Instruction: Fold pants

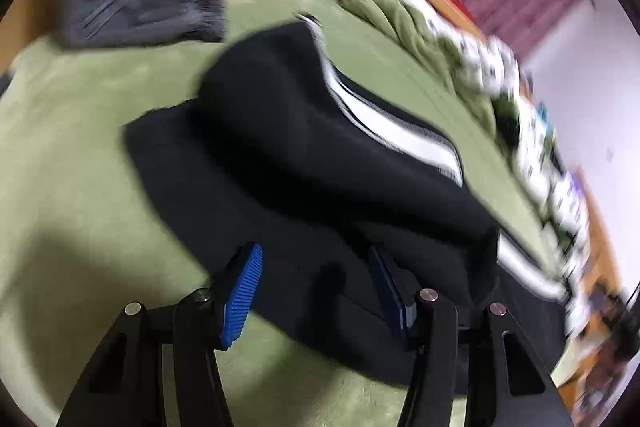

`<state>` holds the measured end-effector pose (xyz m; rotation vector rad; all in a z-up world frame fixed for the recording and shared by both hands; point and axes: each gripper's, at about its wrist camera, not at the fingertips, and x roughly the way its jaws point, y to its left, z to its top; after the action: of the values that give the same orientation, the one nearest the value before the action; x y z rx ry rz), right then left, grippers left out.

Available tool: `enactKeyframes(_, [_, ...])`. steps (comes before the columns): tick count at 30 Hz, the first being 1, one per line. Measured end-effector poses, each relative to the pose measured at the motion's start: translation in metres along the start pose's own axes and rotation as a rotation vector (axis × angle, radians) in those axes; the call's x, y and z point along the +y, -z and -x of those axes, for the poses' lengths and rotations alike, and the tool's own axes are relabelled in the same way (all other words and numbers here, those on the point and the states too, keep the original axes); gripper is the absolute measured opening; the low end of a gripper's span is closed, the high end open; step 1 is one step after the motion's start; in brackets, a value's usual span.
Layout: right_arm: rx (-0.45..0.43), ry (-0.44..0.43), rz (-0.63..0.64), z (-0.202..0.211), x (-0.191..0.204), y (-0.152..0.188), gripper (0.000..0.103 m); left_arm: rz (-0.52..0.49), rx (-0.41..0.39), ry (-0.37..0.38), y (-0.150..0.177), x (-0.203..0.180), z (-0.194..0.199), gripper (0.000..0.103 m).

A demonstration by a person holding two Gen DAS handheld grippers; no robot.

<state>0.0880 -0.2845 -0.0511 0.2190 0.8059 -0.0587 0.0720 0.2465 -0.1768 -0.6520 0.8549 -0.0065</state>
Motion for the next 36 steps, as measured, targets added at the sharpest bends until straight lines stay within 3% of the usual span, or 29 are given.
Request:
enactKeyframes(2, [0.000, 0.009, 0.005, -0.001, -0.001, 0.004, 0.069, 0.055, -0.029, -0.003, 0.005, 0.012, 0.013, 0.052])
enactKeyframes(5, [0.010, 0.025, 0.012, -0.003, -0.005, 0.007, 0.069, 0.050, -0.053, -0.080, 0.015, 0.023, 0.023, 0.052])
enactKeyframes(7, [0.007, 0.023, -0.004, -0.003, -0.009, 0.007, 0.069, 0.059, -0.066, -0.063, 0.017, 0.030, 0.016, 0.054])
enactKeyframes(11, [0.016, 0.029, 0.003, -0.007, -0.006, 0.007, 0.069, 0.065, -0.108, -0.089, -0.010, 0.030, -0.004, 0.052])
enactKeyframes(12, [0.012, 0.039, 0.015, -0.007, -0.004, 0.007, 0.069, 0.088, -0.108, -0.109, -0.019, 0.027, -0.011, 0.044])
enactKeyframes(13, [0.006, 0.052, 0.033, -0.007, -0.001, 0.008, 0.069, 0.101, -0.101, -0.127, -0.024, 0.027, -0.015, 0.012])
enactKeyframes(15, [0.001, 0.075, 0.058, -0.007, 0.002, 0.010, 0.068, 0.104, -0.073, -0.115, -0.036, 0.027, -0.018, 0.006])
enactKeyframes(19, [-0.001, 0.068, 0.071, -0.005, 0.004, 0.011, 0.068, 0.085, -0.171, -0.126, -0.032, 0.036, 0.032, 0.006])
enactKeyframes(23, [-0.017, 0.062, 0.091, -0.002, 0.005, 0.012, 0.068, 0.074, -0.097, -0.186, -0.008, 0.053, 0.024, 0.009])
enactKeyframes(28, [-0.014, 0.029, 0.081, 0.000, 0.005, 0.011, 0.069, 0.043, -0.074, -0.186, 0.003, 0.042, 0.046, 0.025])
enactKeyframes(32, [-0.028, 0.024, 0.100, 0.003, 0.009, 0.011, 0.068, -0.076, -0.114, -0.107, 0.017, 0.013, 0.073, 0.027])
enactKeyframes(34, [-0.028, 0.017, 0.101, 0.002, 0.010, 0.011, 0.068, -0.078, -0.115, -0.050, 0.012, 0.002, 0.068, 0.035])
enactKeyframes(36, [-0.022, 0.015, 0.102, 0.001, 0.011, 0.011, 0.068, -0.022, -0.088, 0.003, 0.000, 0.002, 0.052, 0.035])
